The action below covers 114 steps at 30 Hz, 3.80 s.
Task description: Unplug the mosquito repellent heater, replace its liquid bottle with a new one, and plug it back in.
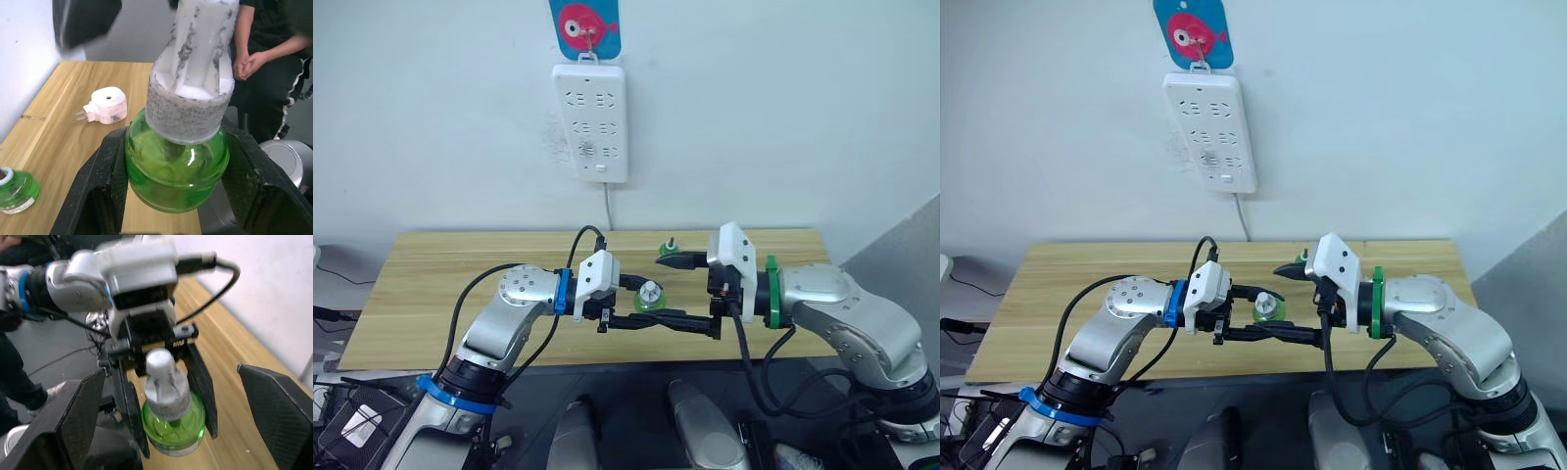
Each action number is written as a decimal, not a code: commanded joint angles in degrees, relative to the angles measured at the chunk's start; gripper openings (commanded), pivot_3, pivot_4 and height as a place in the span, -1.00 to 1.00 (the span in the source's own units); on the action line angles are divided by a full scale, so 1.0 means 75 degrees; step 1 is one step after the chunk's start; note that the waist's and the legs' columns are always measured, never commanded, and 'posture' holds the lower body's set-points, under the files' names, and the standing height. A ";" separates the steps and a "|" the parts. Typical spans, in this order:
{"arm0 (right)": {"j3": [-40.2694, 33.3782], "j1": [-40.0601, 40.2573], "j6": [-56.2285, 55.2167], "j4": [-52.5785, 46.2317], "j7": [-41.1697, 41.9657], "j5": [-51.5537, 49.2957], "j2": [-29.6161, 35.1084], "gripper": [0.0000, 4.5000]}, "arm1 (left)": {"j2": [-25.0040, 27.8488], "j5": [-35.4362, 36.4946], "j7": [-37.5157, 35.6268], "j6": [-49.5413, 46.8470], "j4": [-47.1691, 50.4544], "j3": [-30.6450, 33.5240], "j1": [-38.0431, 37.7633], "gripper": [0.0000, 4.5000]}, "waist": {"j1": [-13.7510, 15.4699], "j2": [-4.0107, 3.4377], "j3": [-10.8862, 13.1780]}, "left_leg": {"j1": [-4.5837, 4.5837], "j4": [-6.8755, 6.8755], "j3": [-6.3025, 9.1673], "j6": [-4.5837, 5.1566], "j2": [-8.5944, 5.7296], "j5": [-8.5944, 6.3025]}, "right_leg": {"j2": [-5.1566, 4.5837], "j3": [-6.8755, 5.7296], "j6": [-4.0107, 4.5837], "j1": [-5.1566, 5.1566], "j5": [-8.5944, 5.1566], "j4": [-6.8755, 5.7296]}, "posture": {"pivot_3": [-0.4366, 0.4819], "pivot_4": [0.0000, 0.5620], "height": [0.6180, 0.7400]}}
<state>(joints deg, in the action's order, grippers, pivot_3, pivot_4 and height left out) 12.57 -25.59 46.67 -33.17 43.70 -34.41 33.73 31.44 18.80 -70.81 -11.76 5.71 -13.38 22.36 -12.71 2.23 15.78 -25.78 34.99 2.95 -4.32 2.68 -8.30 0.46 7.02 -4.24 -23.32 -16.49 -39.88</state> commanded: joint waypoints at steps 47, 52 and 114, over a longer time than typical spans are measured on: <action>-0.0522 0.0508 -0.7601 0.8121 -0.3365 0.4334 -0.2752 -0.90 | 0.2212 0.0448 0.1136 -0.1772 0.2930 0.1782 -0.3845 0.02 | 0.0640 -0.0031 0.0443 | 0.0059 -0.0034 -0.0089 -0.0001 0.0014 -0.0004 | -0.0009 0.0066 0.0087 -0.0005 -0.0047 0.0002 | -0.23 0.38 1.00; -0.0835 0.0197 -0.8102 0.9108 -0.3280 0.4287 -0.2975 -0.58 | 0.2256 0.0560 0.1147 -0.1873 0.2986 0.1783 -0.3794 0.02 | 0.0766 -0.0035 0.0464 | 0.0058 -0.0087 -0.0087 -0.0005 0.0014 -0.0007 | -0.0007 0.0057 0.0069 -0.0025 -0.0045 0.0002 | -0.23 0.39 1.00; 0.0075 0.0849 -0.1781 0.0233 0.0470 0.0973 -0.0104 -0.64 | -0.0449 0.0102 0.0350 -0.0482 -0.0242 0.0022 0.0586 0.46 | 0.0380 0.0003 0.0031 | -0.0016 -0.0007 0.0005 -0.0013 0.0002 -0.0010 | -0.0005 -0.0016 0.0000 -0.0001 -0.0003 0.0035 | -0.59 -0.29 1.00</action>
<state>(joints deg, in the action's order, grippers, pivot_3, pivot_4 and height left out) 14.05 -18.82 34.03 -29.75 46.26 -25.96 33.26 28.51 19.54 -69.01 -16.74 3.29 -14.58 26.08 -9.86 2.25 16.01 -25.89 34.93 2.99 -4.42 2.70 -8.37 0.42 6.89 -4.23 -23.33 -16.51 -39.64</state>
